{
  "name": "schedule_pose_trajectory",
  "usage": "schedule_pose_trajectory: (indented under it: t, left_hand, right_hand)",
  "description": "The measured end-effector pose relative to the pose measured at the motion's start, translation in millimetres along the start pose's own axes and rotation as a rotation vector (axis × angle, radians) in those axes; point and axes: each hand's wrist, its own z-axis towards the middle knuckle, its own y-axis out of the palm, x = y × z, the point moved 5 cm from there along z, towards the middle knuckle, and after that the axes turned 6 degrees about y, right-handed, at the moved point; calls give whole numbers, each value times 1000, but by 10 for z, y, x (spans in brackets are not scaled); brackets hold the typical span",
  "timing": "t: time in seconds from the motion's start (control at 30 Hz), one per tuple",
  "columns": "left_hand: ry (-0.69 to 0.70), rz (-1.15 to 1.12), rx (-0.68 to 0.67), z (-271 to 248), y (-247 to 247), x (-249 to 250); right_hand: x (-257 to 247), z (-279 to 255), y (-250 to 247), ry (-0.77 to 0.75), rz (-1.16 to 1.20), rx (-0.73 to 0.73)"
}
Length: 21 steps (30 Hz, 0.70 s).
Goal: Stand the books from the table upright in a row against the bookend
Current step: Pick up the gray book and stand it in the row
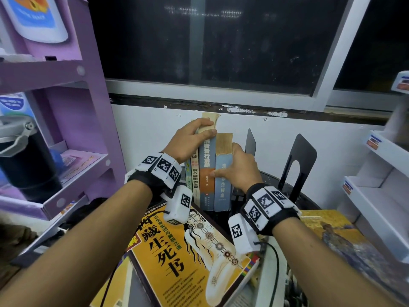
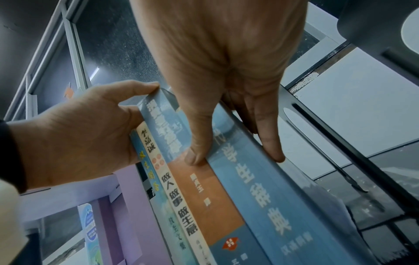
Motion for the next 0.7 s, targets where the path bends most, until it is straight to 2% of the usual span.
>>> schedule_pose_trajectory:
  t: [0.27,0.43,0.57,0.7]
  left_hand:
    - [4,38,-30,-17,-1,40]
    - [-37,76,-55,-16,-47,123]
    - [-25,120,-13,-76,-87,277]
    - [72,126,56,-201,-86,502]
  right_hand:
    - [-35,-6,-35,33,-73,-38]
    - [-86,-66,-122,76,-221,-73]
    - [-141,-122,-226,97,-235,-101]
    - [-179,-233,-469,82,-236,-79]
